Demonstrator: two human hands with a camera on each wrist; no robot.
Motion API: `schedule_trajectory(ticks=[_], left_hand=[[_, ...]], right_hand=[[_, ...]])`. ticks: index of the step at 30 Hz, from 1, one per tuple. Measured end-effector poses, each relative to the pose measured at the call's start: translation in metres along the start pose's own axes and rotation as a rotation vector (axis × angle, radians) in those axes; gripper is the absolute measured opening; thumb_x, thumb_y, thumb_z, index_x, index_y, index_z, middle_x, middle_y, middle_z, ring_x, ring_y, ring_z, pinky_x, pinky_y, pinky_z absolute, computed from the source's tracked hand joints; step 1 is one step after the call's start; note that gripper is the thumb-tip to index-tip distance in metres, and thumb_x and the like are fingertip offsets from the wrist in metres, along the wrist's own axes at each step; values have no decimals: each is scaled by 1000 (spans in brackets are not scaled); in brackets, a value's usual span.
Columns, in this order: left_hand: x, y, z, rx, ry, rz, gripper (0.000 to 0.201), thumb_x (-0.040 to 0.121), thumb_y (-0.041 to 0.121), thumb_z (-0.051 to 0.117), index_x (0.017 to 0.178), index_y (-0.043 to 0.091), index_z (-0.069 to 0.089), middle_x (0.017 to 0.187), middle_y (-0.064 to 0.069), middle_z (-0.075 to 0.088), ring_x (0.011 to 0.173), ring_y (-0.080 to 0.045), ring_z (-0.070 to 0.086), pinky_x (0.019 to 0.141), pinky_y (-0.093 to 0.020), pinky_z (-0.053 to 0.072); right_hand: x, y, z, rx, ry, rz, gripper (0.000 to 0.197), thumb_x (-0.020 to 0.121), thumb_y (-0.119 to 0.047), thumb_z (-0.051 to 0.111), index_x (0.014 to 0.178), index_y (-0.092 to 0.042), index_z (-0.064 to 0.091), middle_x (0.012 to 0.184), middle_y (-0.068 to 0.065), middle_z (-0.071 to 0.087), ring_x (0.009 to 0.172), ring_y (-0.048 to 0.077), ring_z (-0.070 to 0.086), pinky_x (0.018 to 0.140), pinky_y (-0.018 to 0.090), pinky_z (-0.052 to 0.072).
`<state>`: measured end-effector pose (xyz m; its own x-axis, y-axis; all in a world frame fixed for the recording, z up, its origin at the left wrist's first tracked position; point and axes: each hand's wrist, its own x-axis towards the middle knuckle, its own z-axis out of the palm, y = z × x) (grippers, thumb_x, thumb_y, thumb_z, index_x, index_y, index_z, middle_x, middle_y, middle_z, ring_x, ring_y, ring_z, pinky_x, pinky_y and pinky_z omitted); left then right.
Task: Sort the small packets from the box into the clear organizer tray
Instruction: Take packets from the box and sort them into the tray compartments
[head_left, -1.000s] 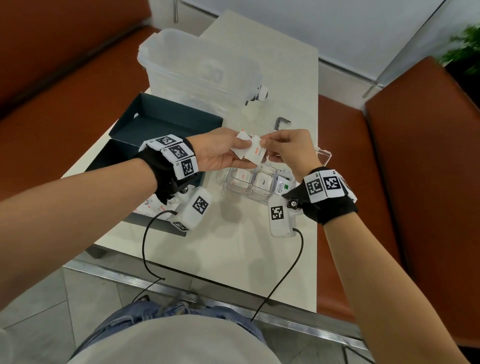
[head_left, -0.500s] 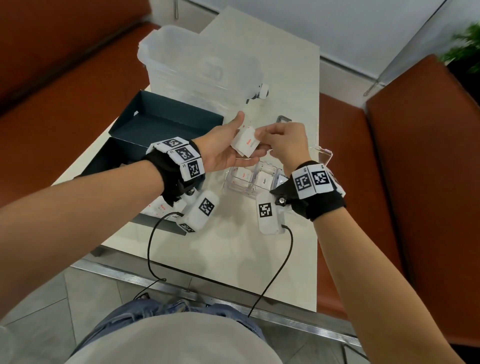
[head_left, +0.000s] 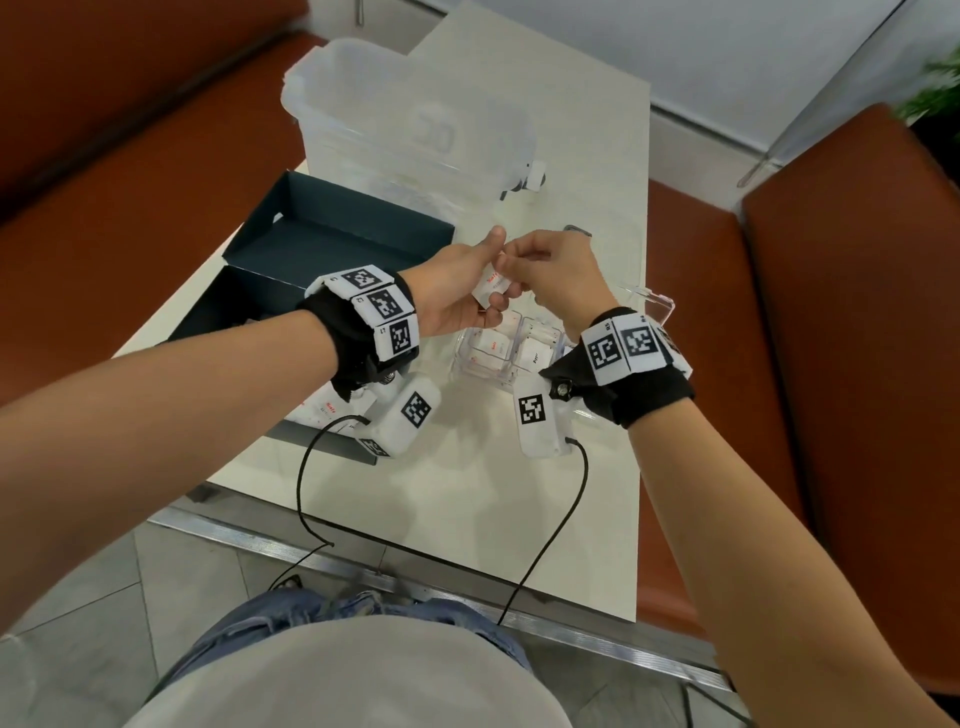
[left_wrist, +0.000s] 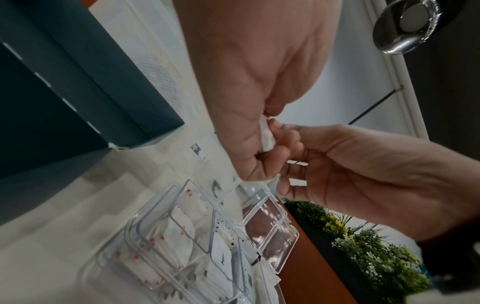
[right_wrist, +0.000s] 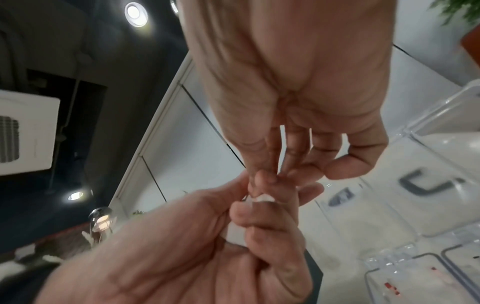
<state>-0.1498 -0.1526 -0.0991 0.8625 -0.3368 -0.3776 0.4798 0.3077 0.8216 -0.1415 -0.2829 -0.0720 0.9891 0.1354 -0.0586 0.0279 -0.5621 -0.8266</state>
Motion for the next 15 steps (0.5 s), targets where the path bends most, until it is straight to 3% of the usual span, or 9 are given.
schedule_trajectory(ticks=[2,6,8,11,15], left_hand=[[0,0,-3,13,-20,-3,46,102,50,34,100,11,58,70,-5,57,52,-12,44,53,-23,44],[2,3,-10,209,87,-15,50,98,59,36,104,17,61,88,-3,75,68,-15,65,65,-27,52],[3,4,-15,336,151,0,47,98,58,37,104,19,62,88,2,72,74,-14,65,69,-28,50],[3,5,-25,389,209,11,46,100,53,38,111,17,64,97,1,70,75,-14,64,67,-26,49],[-2,4,-35,366,255,20,40,101,47,42,112,15,65,100,0,72,76,-14,65,67,-26,50]], right_hand=[[4,-1,-3,34,-10,9,5,85,-12,71,83,-12,67,65,0,63,50,0,56,50,8,41],[15,6,-11,65,91,24,12,81,-8,74,92,-5,71,86,9,70,79,14,65,80,23,51],[18,14,-10,-26,107,47,15,80,-9,74,95,-8,72,90,10,72,83,15,64,85,25,49],[16,30,-1,-209,8,73,18,82,-10,74,99,-9,73,94,11,72,85,14,62,81,23,45],[16,43,16,-365,-73,160,14,82,-14,72,96,-15,73,98,9,72,101,22,63,97,41,46]])
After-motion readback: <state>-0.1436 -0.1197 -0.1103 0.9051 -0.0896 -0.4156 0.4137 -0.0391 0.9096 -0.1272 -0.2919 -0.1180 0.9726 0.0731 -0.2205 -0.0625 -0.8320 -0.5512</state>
